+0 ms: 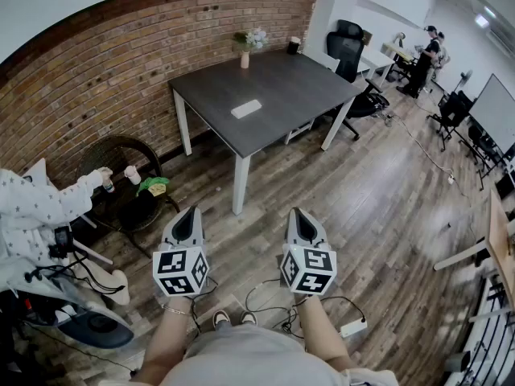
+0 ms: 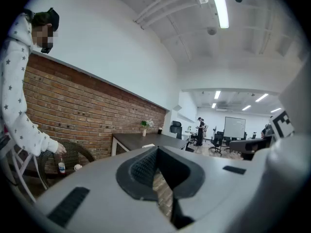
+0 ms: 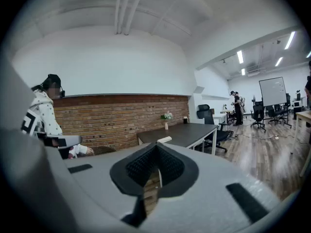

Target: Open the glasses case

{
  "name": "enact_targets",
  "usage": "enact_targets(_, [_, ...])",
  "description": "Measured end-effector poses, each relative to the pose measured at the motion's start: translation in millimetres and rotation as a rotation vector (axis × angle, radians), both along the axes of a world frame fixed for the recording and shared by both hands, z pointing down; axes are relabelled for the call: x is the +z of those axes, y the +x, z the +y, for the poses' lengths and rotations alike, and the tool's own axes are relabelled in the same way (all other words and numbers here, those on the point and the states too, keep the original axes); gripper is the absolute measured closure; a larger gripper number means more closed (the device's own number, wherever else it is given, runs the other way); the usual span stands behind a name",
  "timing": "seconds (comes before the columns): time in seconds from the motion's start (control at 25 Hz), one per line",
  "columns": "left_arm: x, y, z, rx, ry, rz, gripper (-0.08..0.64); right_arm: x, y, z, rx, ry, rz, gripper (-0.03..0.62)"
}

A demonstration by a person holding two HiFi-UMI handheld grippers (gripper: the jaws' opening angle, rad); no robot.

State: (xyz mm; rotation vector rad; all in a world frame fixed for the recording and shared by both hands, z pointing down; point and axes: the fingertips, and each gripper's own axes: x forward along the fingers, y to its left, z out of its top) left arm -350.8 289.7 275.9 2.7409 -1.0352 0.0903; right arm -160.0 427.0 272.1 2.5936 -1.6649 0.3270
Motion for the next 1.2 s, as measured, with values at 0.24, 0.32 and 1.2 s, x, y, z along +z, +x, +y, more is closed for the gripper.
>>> enact_targets(0.24, [-1,-4,-2,0.005,-0.006,0.0,0.561,0,-7,-1,0.004,-0.005,-0.006,0.592])
enact_targets(0.32, [-1,-5,-1,0.008,-0.009,-0.001,0.561,1,-9,-2,0.006,-0.008,-0.006,0.592])
enact_targets(1.2, [15,-20,-32,0.057,-0.039,0.003,0.561,6,-35,-26,0.044,0.007,0.014,0.471])
